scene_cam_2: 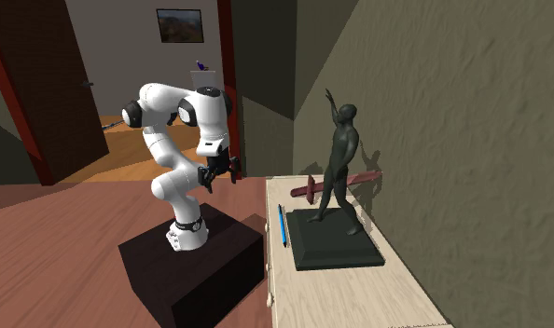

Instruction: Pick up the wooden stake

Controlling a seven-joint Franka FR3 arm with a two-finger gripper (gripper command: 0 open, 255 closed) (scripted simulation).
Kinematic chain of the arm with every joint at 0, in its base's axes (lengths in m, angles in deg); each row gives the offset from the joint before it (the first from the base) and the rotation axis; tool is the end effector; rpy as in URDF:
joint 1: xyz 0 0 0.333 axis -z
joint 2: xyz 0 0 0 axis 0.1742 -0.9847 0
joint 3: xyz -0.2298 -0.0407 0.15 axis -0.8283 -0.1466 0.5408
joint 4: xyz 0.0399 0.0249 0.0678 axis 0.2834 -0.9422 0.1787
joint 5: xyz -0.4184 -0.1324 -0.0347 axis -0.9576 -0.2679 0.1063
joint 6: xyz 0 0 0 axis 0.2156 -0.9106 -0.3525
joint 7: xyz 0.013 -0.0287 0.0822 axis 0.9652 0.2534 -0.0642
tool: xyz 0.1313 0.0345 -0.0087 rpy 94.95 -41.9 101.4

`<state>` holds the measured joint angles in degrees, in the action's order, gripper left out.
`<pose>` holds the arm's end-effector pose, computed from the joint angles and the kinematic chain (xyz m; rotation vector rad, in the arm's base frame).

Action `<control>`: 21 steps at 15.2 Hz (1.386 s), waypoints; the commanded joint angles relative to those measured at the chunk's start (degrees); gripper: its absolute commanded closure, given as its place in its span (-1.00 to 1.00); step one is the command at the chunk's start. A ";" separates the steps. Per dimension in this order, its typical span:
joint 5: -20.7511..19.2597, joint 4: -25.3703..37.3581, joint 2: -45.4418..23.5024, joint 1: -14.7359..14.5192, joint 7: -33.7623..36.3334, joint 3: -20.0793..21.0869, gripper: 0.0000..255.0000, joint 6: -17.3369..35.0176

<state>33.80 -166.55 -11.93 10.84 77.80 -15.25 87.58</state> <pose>0.3762 -0.0187 0.4965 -3.0426 0.3212 0.1124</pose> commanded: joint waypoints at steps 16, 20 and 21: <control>-0.49 30.67 -31.50 -1.65 15.03 10.17 -1.00 2.82; -2.73 42.09 -40.73 -2.28 19.18 12.15 -1.00 0.74; -3.41 45.28 -43.17 -2.53 20.20 12.58 -1.00 -0.02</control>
<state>31.12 -125.08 -52.06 8.64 96.62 -3.31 88.34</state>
